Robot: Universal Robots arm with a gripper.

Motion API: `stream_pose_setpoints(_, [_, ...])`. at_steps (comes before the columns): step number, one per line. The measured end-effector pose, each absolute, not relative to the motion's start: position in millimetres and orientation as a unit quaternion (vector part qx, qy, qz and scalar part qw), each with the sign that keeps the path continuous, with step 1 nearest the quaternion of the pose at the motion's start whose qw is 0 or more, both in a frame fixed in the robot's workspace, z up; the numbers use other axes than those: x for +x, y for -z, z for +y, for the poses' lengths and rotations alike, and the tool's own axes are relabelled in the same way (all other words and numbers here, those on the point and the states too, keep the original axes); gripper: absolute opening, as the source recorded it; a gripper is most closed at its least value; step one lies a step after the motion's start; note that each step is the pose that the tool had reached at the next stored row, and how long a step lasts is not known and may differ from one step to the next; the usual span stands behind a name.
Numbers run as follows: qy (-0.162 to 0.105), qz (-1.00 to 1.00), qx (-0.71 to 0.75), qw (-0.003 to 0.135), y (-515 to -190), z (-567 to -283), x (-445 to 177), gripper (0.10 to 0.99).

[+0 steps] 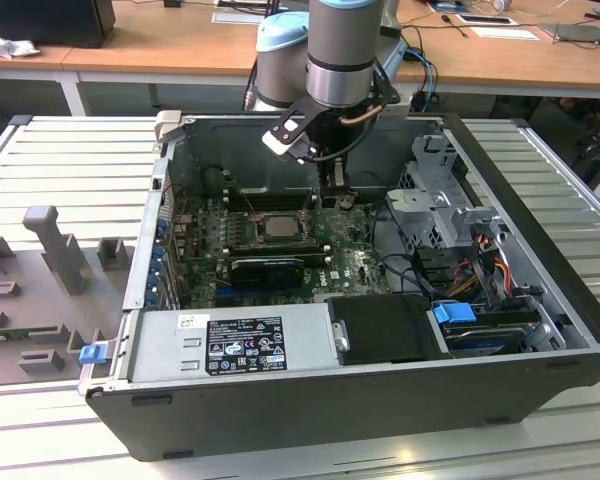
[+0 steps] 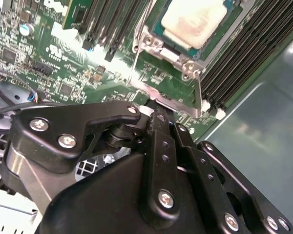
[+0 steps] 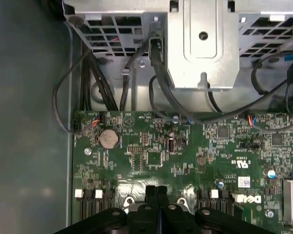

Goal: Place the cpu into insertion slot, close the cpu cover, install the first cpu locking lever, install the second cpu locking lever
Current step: 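Close the cpu cover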

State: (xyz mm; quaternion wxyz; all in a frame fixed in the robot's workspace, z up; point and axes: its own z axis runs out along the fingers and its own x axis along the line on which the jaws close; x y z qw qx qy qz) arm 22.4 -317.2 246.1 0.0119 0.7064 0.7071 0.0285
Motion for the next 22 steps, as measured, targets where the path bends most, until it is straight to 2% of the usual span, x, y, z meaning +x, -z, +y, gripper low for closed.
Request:
stream_pose_setpoints(9, [-0.029,0.707,0.706,0.012,-243.9,-317.1,-5.2,0.106])
stream_pose_setpoints(22, [-0.025,0.707,0.707,0.009,-221.7,-317.2,-43.0,0.106])
